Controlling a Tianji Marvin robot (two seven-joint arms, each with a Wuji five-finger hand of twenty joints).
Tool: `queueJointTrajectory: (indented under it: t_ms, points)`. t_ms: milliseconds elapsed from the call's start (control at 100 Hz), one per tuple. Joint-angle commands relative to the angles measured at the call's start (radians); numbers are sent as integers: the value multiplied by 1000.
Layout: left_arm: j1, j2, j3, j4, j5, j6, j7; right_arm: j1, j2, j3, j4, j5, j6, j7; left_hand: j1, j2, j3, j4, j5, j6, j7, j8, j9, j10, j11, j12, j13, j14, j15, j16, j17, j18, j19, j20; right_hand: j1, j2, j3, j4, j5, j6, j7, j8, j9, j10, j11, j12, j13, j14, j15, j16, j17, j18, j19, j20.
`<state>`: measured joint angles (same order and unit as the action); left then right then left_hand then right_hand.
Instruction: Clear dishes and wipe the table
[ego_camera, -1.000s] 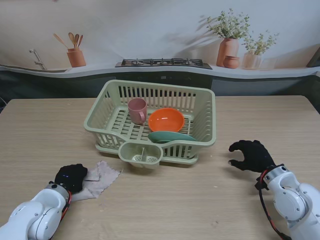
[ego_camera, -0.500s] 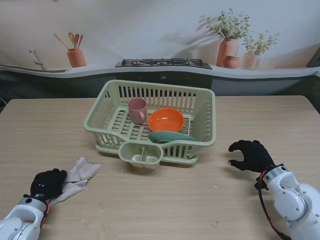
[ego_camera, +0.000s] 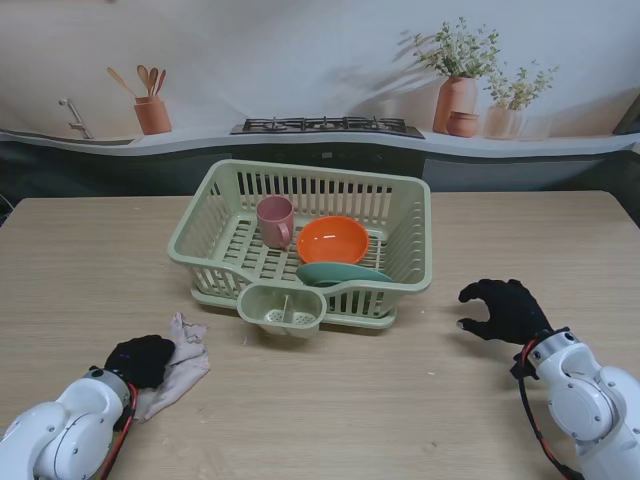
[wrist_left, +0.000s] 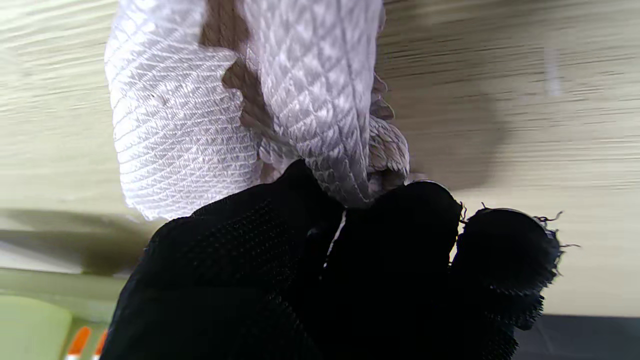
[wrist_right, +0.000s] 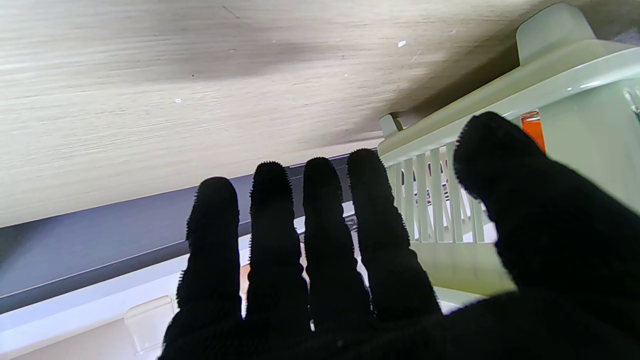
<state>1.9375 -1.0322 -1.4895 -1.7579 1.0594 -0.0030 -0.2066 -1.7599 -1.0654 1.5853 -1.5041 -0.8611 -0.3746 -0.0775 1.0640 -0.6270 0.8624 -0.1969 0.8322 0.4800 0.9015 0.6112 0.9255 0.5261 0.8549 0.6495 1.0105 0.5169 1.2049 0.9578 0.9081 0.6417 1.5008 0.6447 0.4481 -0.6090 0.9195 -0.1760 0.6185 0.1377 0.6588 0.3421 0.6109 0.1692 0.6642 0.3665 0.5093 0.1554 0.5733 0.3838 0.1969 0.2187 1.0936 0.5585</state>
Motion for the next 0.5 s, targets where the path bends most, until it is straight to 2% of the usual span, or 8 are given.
queueJointTrajectory:
  t_ms: [0, 130, 220, 330, 490]
  points:
    - [-14, -4, 33, -15, -9, 18, -43, -4, -3, 2, -5, -1, -8, 8, 127, 79, 13, 17, -4, -201, 106, 45, -21, 45, 22, 26, 10, 21, 40, 21, 33, 56, 90, -13, -32, 18, -17, 44, 10, -4, -7, 5, -27, 2, 1, -1, -18, -5, 2, 8, -11, 12, -14, 8]
    - [-49, 3, 85, -14, -26, 65, -100, -5, -4, 5, -5, 0, -9, 5, 126, 70, 16, 20, 3, -202, 103, 44, -17, 47, 22, 23, 15, 24, 40, 20, 35, 56, 93, -15, -33, 19, -17, 44, 10, -4, -7, 5, -27, 2, 1, -1, -18, -4, 2, 8, -11, 11, -14, 8]
    - [-60, 3, 100, -3, -33, 84, -99, -6, -3, 7, -5, -1, -11, 5, 122, 63, 27, 20, 13, -203, 99, 38, -15, 46, 22, 21, 17, 31, 37, 18, 36, 56, 92, -17, -32, 18, -17, 44, 10, -4, -7, 5, -27, 1, 1, -1, -19, -3, 2, 8, -11, 11, -14, 9]
    - [-50, -1, 81, 21, -18, 75, -50, -5, -3, 9, -4, -3, -14, 5, 118, 61, 30, 19, 13, -213, 102, 40, -13, 38, 22, 21, 10, 29, 36, 19, 21, 56, 90, -17, -33, 17, -17, 44, 9, -4, -7, 5, -27, 1, 0, -2, -18, -5, 1, 8, -11, 11, -15, 9]
    - [0, -11, 7, 57, 29, 32, 80, -7, -3, 11, -5, -2, -13, 4, 117, 59, 31, 18, 16, -223, 107, 46, -19, 31, 25, 28, -6, 34, 39, 25, -5, 56, 94, -6, -34, 17, -19, 43, 7, -3, -8, 5, -28, 2, -1, -2, -18, -5, -2, 7, -11, 12, -16, 9]
